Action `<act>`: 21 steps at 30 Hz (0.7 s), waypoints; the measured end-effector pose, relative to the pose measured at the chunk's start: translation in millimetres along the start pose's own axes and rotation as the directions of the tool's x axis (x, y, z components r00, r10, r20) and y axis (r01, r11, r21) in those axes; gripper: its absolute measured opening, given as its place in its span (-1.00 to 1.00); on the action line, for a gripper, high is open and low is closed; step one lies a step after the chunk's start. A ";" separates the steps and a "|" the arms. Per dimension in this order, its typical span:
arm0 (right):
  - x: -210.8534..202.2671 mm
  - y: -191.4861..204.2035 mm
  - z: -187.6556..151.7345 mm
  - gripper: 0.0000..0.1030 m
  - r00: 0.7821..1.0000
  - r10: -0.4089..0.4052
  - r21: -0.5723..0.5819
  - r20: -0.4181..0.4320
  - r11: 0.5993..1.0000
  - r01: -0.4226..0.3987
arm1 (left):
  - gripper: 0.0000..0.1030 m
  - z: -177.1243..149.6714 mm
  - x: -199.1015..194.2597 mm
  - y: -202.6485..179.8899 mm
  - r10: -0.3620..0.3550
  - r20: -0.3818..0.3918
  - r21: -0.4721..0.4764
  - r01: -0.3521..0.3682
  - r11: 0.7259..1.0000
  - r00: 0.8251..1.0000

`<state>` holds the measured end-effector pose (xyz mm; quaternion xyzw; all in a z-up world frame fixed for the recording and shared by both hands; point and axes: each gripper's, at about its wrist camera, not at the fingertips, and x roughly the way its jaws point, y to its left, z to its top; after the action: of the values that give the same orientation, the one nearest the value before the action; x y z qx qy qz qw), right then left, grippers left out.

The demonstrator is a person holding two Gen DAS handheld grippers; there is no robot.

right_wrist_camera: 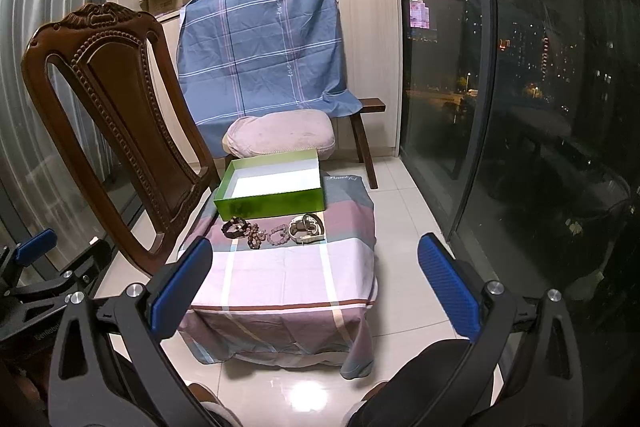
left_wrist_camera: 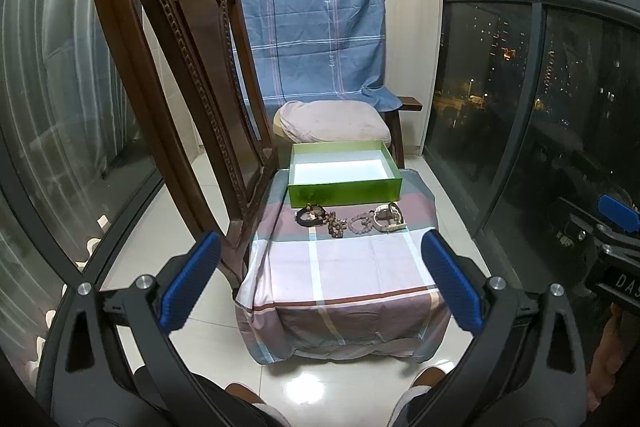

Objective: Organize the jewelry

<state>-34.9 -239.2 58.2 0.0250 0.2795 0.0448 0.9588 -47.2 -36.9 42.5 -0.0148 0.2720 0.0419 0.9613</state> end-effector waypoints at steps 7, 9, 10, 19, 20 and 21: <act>-0.5 -0.1 1.4 0.95 1.000 -0.001 -0.007 -0.001 1.000 0.001 | 0.92 -0.4 0.3 0.0 0.002 0.000 -0.006 -0.002 1.000 1.000; 0.0 -0.3 1.2 0.95 1.000 -0.002 -0.007 -0.001 1.000 0.002 | 0.92 -1.5 0.4 0.0 0.003 -0.001 -0.002 -0.003 1.000 1.000; 0.8 0.3 1.6 0.95 1.000 -0.001 -0.008 -0.002 1.000 0.001 | 0.92 -1.7 0.6 -0.1 0.003 -0.003 -0.001 -0.003 1.000 1.000; 5.5 3.1 2.5 0.95 1.000 0.003 -0.014 -0.015 1.000 -0.003 | 0.92 -0.6 4.3 1.6 0.003 -0.010 -0.002 -0.003 1.000 1.000; 7.2 3.2 3.1 0.95 1.000 0.002 -0.014 -0.016 1.000 -0.003 | 0.92 -0.3 5.0 1.5 0.003 -0.011 -0.001 -0.003 1.000 1.000; 7.5 3.3 3.2 0.95 1.000 0.002 -0.013 -0.017 1.000 -0.002 | 0.92 -0.2 5.8 1.2 0.002 -0.013 0.000 -0.002 1.000 1.000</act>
<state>-27.1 -235.3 57.2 0.0185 0.2871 0.0479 0.9565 -42.5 -35.3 39.2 -0.0148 0.2782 0.0427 0.9595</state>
